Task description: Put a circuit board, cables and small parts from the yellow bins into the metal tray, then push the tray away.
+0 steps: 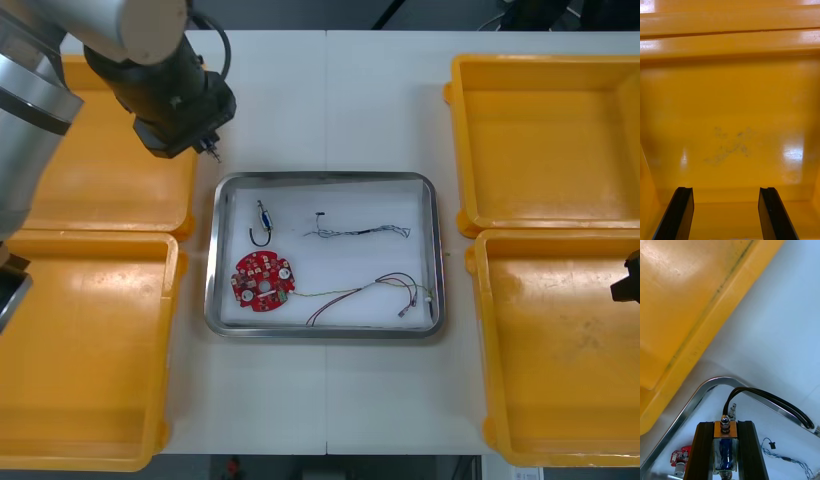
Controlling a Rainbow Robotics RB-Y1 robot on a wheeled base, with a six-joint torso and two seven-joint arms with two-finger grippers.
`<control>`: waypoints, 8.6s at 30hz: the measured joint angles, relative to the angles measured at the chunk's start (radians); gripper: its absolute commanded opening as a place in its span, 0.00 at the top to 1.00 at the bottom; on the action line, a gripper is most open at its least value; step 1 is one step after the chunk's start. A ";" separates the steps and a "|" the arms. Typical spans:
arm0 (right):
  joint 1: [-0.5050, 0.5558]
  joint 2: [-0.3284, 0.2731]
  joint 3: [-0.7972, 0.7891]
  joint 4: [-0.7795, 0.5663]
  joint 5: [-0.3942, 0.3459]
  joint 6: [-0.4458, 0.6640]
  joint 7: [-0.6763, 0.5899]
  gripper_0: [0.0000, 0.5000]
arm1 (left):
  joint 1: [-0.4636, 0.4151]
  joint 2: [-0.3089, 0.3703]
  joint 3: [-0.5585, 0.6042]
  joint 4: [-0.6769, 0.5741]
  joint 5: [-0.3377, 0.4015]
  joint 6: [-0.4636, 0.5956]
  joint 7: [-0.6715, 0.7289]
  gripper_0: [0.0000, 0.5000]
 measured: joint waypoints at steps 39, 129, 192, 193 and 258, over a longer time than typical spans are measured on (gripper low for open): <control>0.001 0.000 0.000 0.000 0.001 0.000 0.000 0.00 | 0.137 -0.242 -0.284 -0.004 -0.305 -0.154 0.299 1.00; -0.092 0.000 0.079 -0.082 -0.049 0.000 0.000 0.00 | 0.017 0.524 -0.074 -0.287 0.548 0.103 -0.197 0.00; -0.821 0.323 1.387 0.187 0.212 -0.274 0.385 0.00 | 0.986 0.734 0.604 -0.588 0.567 -0.201 -0.894 0.00; -0.821 0.325 1.397 0.188 0.216 -0.279 0.385 0.00 | 0.986 0.734 0.604 -0.588 0.569 -0.203 -0.894 0.00; -0.771 0.300 1.448 0.226 0.457 -0.364 0.385 1.00 | 0.986 0.733 0.604 -0.556 0.581 -0.205 -0.894 0.00</control>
